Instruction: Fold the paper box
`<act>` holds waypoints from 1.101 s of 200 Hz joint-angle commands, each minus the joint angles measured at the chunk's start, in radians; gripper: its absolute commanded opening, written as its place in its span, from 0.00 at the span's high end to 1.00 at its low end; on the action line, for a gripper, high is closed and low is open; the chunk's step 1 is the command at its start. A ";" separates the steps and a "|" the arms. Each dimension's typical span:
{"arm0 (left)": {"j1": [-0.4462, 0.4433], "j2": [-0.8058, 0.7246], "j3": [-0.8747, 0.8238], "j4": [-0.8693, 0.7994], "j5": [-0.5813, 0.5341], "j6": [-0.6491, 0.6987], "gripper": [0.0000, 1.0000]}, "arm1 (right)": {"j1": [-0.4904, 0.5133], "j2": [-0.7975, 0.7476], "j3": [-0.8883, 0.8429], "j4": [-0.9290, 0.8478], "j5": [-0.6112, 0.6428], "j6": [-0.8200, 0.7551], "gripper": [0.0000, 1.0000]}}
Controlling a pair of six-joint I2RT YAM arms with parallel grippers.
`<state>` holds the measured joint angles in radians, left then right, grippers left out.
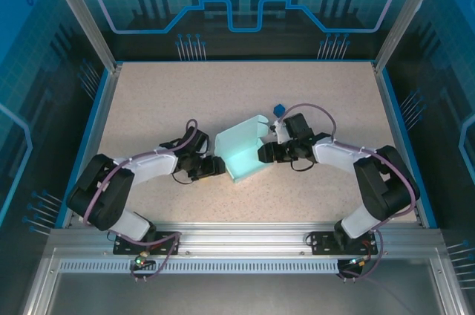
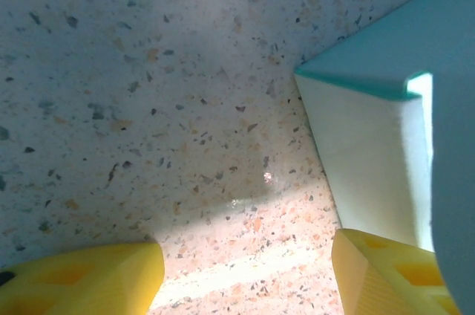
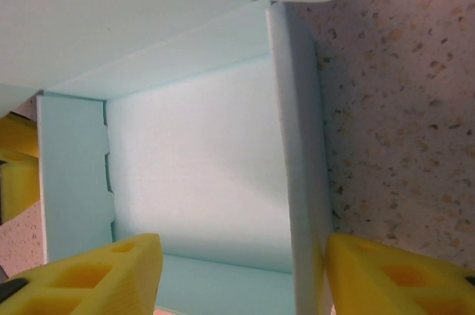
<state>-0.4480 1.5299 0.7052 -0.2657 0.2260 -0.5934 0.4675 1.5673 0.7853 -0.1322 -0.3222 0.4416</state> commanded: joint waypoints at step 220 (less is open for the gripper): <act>0.097 -0.216 -0.001 0.307 -0.024 0.350 0.23 | -0.069 -0.137 0.050 0.146 0.155 -0.562 0.55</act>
<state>-0.3489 1.2961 0.6533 -0.0071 0.1802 -0.3351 0.4049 1.3808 0.7742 -0.0231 -0.1390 -0.0551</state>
